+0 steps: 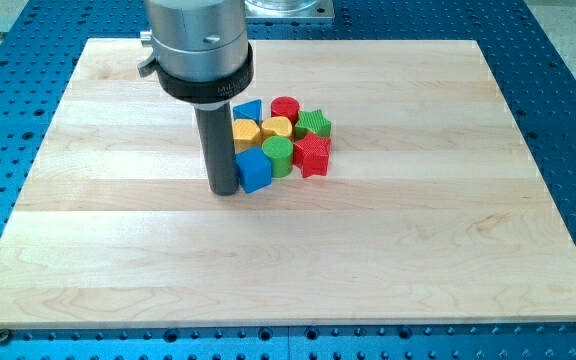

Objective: Push the red circle hexagon cube and red star into the group of blocks

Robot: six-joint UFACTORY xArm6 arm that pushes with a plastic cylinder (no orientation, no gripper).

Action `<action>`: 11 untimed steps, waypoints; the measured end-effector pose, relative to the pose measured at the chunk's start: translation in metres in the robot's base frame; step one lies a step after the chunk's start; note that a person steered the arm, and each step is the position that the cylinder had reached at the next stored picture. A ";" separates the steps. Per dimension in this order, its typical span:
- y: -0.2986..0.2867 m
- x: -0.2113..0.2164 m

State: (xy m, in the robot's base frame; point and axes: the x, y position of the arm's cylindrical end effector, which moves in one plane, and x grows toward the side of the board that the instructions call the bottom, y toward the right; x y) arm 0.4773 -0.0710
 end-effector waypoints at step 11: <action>0.116 -0.021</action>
